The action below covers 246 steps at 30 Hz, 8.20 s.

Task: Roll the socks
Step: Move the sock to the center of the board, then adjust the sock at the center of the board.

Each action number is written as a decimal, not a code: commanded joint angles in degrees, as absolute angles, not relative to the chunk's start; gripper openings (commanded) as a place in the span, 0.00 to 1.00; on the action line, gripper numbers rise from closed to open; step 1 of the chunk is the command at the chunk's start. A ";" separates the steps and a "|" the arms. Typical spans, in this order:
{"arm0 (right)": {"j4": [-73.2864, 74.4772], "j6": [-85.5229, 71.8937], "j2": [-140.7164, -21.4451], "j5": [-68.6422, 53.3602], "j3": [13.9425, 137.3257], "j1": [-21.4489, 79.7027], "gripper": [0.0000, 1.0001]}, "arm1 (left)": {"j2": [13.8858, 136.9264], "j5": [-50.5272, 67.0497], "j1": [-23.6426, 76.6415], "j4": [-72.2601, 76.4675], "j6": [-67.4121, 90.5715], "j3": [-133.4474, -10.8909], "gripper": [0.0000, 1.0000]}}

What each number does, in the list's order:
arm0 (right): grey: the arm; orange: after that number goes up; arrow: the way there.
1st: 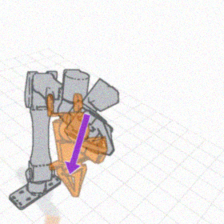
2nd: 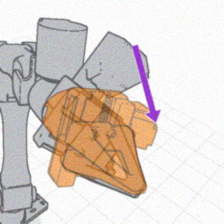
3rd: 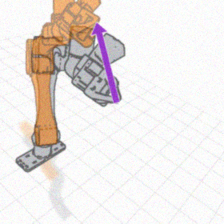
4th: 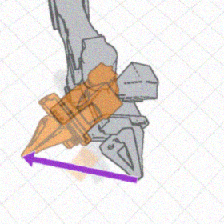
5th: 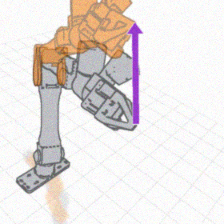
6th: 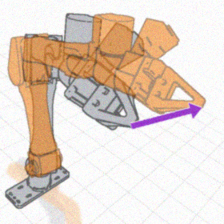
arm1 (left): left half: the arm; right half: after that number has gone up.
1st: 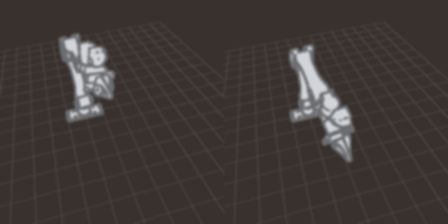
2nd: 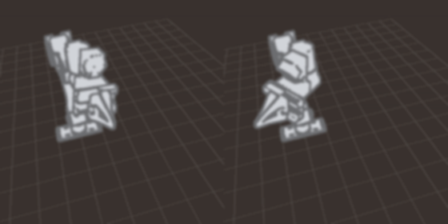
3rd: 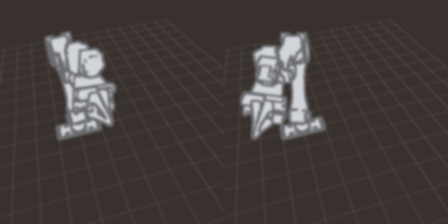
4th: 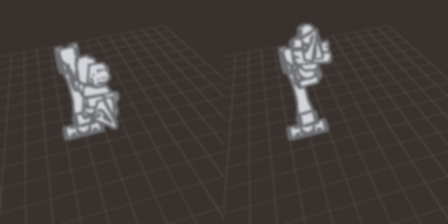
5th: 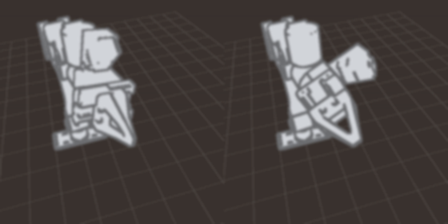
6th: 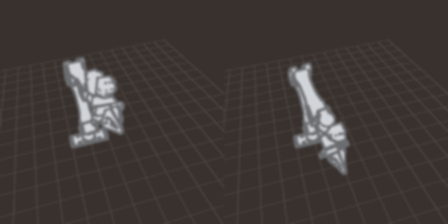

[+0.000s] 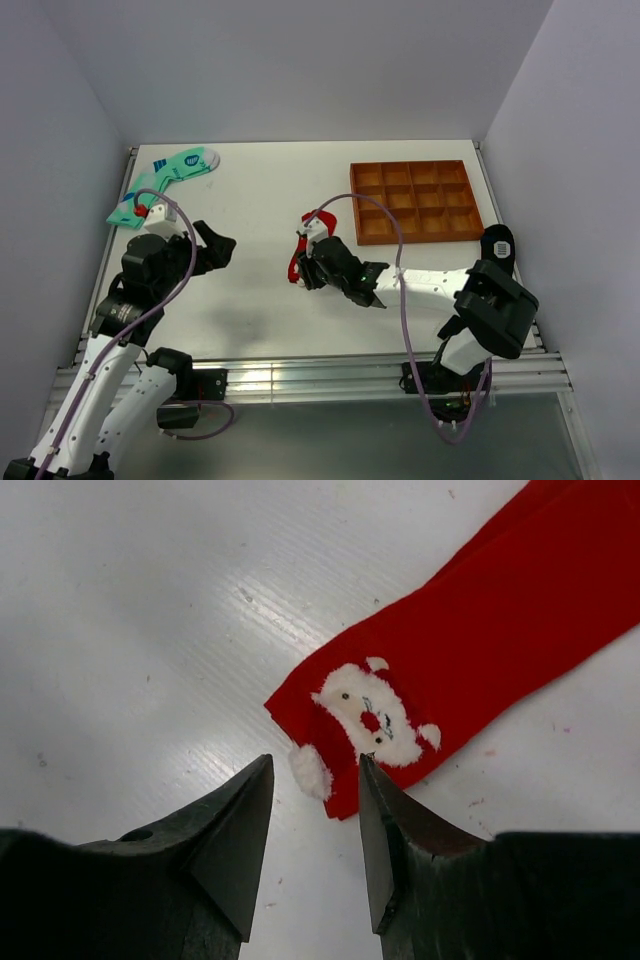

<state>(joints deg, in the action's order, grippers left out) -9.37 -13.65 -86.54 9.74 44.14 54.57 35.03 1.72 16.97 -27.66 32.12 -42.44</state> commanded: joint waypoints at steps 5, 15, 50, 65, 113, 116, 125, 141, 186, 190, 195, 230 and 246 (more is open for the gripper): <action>-16.61 -7.74 -91.40 6.68 48.16 54.76 0.47 | 35.77 2.81 17.49 -25.66 31.46 -42.45 1.00; -16.26 -7.29 -96.59 6.94 49.66 54.67 0.44 | 36.30 3.43 17.58 -25.49 31.38 -42.36 0.99; -23.90 -12.66 -100.02 7.82 40.87 53.79 0.37 | 38.41 3.25 19.34 -25.66 31.46 -42.36 0.98; -23.82 -12.66 -97.38 7.21 38.32 54.05 0.45 | 38.94 2.81 20.13 -25.84 31.64 -42.45 0.98; -19.51 -24.61 -91.85 -27.68 36.74 48.43 0.19 | 50.53 -18.18 44.47 25.31 47.37 -7.21 0.59; -19.51 -24.35 -93.07 -29.44 37.70 48.60 0.19 | 52.38 -18.98 46.31 27.59 47.46 -7.38 0.60; -15.92 -27.24 -98.34 -32.25 41.47 47.47 0.18 | 55.99 -18.72 50.62 35.39 45.18 -5.28 0.63; -12.22 -23.47 -98.35 -34.46 41.05 45.35 0.18 | 70.48 -22.59 52.47 36.13 45.79 -11.15 0.65; -10.46 -22.32 -90.79 -30.59 36.30 45.97 0.15 | 105.82 6.95 35.51 21.10 31.64 -47.28 0.50; -10.72 -22.50 -90.88 -30.41 36.21 45.97 0.15 | 107.40 5.19 35.42 17.85 30.85 -49.04 0.39; -10.55 -22.50 -90.70 -29.53 36.12 45.97 0.15 | 108.54 2.82 35.42 16.88 31.81 -49.22 0.13; 18.01 -33.40 -98.33 17.56 62.04 40.08 0.20 | 103.80 -0.88 31.73 12.39 34.19 -48.08 0.00; 11.52 -33.22 -108.19 11.26 65.83 36.21 0.19 | 103.97 -0.53 31.73 12.48 34.10 -48.52 0.01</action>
